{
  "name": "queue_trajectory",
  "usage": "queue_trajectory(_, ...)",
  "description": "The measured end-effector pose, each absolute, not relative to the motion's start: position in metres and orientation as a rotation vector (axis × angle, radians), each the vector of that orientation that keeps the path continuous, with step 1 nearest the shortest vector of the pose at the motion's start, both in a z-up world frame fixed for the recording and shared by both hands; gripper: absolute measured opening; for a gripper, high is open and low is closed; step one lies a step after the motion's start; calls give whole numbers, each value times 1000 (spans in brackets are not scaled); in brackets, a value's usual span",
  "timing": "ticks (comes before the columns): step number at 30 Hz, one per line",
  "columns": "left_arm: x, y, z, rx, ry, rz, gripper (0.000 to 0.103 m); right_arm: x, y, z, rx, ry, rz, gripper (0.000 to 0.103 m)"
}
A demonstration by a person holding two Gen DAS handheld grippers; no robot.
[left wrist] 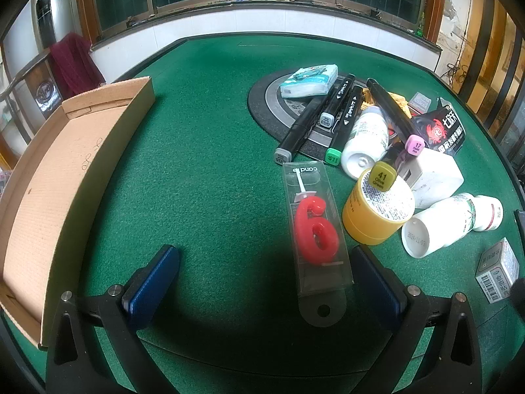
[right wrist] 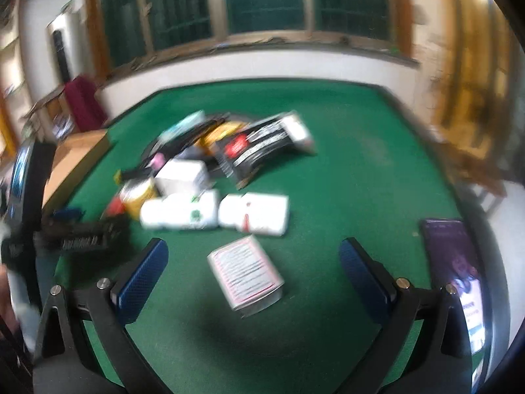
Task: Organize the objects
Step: 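Grasp the clear red candle box with the left tool while the right tool grasps the white medicine box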
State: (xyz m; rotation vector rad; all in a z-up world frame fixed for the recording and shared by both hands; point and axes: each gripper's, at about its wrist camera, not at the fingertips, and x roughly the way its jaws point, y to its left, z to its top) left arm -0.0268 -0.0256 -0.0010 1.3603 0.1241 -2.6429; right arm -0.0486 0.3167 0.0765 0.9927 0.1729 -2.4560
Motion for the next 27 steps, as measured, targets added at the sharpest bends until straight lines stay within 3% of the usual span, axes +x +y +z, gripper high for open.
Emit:
queue_trajectory(5, -21, -27, 2, 1373, 113, -2660, 102, -60, 309, 63, 1068, 193, -2337, 103)
queue_trajectory(6, -17, -27, 0, 1373, 84, -2682, 102, -67, 309, 56, 1124, 190, -2322, 94)
queue_trajectory(7, -14, -30, 1, 1389, 70, -2710, 102, -71, 309, 52, 1154, 183, -2308, 74)
queue_trajectory(8, -14, -32, 1, 1403, 56, -2731, 102, -77, 310, 46, 1197, 163, -2276, 67)
queue_trajectory(10, -14, -38, 3, 1416, 63, -2754, 102, -75, 310, 48, 1171, 183, -2308, 34)
queue_trajectory(22, -29, -31, 13, 1406, 74, -2708, 100, -73, 297, 47, 1159, 216, -2293, 33)
queue_trajectory(23, -32, -25, 8, 1418, 25, -2691, 96, -73, 297, 47, 1159, 214, -2292, 33)
queue_trajectory(25, -36, -20, 4, 1417, -22, -2689, 73, -73, 297, 47, 1159, 207, -2289, 33)
queue_trajectory(26, -36, -20, 5, 1418, -22, -2689, 68, -74, 297, 47, 1159, 201, -2288, 33)
queue_trajectory(27, -37, -19, 6, 1427, -20, -2696, 53, -74, 298, 47, 1159, 196, -2286, 33)
